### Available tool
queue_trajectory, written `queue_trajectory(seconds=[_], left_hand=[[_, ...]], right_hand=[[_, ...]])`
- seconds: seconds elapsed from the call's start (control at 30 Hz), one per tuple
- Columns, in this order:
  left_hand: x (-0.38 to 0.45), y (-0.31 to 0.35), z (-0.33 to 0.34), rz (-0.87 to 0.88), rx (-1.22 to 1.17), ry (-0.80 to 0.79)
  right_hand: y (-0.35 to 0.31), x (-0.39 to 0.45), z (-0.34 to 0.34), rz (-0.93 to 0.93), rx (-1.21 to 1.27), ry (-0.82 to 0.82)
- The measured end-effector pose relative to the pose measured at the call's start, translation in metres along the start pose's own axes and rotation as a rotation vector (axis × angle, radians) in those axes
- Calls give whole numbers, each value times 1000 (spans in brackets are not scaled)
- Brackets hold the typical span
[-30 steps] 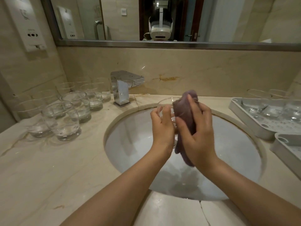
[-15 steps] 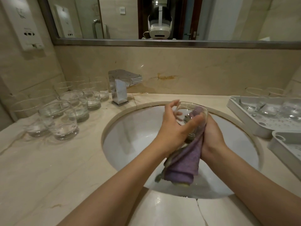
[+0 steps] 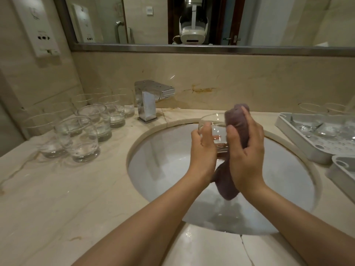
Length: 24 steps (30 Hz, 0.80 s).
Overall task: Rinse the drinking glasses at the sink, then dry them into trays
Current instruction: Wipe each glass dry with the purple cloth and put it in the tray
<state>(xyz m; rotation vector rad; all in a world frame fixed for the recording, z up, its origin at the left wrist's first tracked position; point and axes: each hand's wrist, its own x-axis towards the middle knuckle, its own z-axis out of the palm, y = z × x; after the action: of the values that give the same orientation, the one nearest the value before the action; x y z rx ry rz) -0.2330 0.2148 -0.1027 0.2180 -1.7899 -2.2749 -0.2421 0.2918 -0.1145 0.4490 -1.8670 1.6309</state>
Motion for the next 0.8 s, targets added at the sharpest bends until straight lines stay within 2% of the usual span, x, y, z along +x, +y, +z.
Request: queue_trajectory(seconds=[0.17,0.33,0.4,0.47,0.57,0.7,0.8], left_hand=[[-5,2,2,63,62,-108],[-7,3,0,106,173,-292],[-4,3,-1,135,269,-306],[0,4,-4,122,337,-270],[2,5,-8,-26,262,-251],[6,8,-22,-136,102,-345],[4,12,-41,-93,197,-449]], right_hand=[[-5,16,-8,495,447,58],[-8,26,-17,790,547,41],[-7,27,-18,848,563,46],[-6,24,-18,888,600,27],[-6,23,-17,906,602,-7],[-5,33,-21,699,469,-164],[-7,43,-26,579,415,-233]])
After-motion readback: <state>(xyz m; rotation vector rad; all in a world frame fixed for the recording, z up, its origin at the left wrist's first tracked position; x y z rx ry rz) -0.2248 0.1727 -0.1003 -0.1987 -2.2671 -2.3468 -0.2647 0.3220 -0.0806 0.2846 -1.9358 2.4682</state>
